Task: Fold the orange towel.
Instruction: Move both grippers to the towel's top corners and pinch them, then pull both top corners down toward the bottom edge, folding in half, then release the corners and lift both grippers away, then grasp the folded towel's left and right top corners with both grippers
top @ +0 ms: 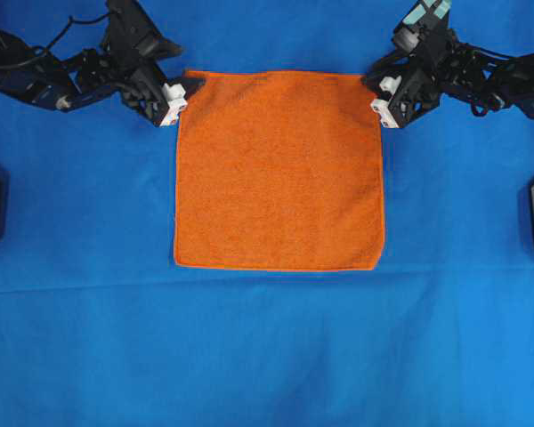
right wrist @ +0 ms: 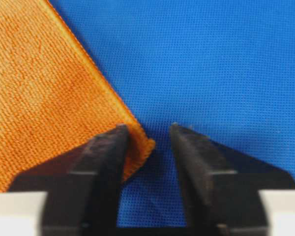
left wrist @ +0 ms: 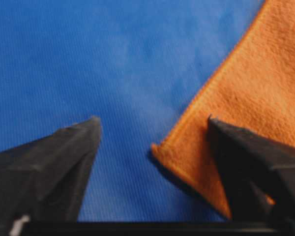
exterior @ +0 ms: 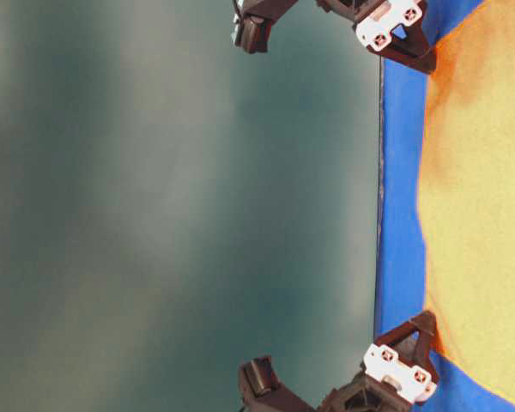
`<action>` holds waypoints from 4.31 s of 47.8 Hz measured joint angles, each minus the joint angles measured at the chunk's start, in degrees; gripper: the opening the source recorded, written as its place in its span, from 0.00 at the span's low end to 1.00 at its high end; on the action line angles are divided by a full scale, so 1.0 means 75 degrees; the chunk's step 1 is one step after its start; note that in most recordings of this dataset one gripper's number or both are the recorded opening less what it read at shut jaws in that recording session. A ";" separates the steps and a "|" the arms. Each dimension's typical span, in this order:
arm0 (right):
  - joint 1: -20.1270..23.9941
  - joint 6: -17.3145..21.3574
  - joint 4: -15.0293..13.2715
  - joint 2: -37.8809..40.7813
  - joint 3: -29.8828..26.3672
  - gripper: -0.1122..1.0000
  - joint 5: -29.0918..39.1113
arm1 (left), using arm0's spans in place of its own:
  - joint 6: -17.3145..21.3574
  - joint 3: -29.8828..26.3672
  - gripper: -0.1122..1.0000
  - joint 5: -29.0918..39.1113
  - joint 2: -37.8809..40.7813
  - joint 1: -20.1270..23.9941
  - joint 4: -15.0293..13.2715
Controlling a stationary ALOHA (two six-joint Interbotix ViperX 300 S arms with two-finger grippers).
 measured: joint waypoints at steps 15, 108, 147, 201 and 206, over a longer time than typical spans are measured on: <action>0.0012 0.0000 -0.0047 0.0012 -0.0012 0.11 -0.0012 | 0.0398 -0.0082 0.13 0.0059 0.0035 -0.0234 0.0012; 0.4676 0.2039 0.0141 -0.3434 0.1289 0.11 0.1980 | -0.0961 0.1277 0.13 0.1992 -0.3141 -0.5121 0.0012; 0.5109 0.2355 0.0141 -0.2719 0.1078 0.64 0.2203 | -0.0961 0.0820 0.75 0.2074 -0.2426 -0.5309 0.0012; 0.2766 0.2121 -0.1184 -0.2039 0.0715 0.66 0.2508 | -0.0035 0.0820 0.76 0.2648 -0.2168 -0.3328 0.0012; 0.2742 0.2121 -0.1207 -0.1676 0.0680 0.66 0.2402 | 0.0105 0.0715 0.75 0.2637 -0.1840 -0.3270 0.0012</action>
